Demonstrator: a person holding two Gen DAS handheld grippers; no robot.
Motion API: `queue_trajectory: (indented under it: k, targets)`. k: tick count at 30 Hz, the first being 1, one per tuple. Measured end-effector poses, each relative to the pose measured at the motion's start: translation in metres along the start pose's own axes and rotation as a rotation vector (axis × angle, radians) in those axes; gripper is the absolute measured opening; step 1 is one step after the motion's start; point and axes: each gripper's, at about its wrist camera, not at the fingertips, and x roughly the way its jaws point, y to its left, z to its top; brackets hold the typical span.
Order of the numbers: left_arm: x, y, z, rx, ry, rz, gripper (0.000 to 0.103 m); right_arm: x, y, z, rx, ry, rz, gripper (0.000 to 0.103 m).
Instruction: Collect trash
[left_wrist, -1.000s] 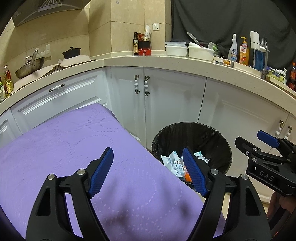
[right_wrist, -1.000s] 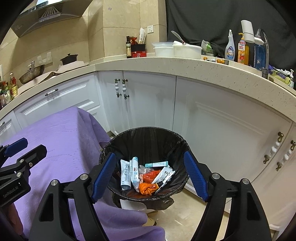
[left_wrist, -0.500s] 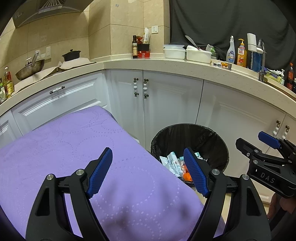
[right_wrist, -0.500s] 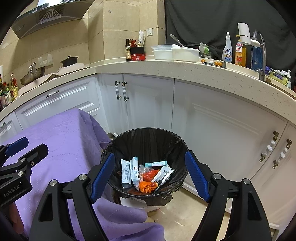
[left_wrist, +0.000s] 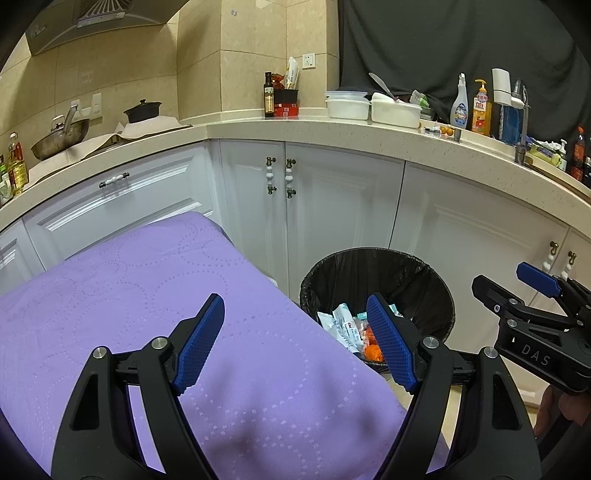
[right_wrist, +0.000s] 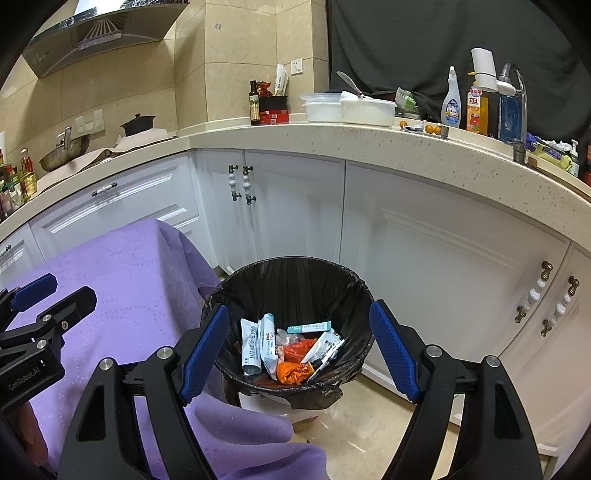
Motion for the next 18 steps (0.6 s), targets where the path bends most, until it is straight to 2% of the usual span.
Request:
queue_trajectory:
  k: [18]
  targets:
    - [0.0003, -0.0002, 0.0014, 0.001, 0.0, -0.001, 0.077, -0.0001, 0.0005, -0.0005, 0.0, 0.001, -0.001, 0.076]
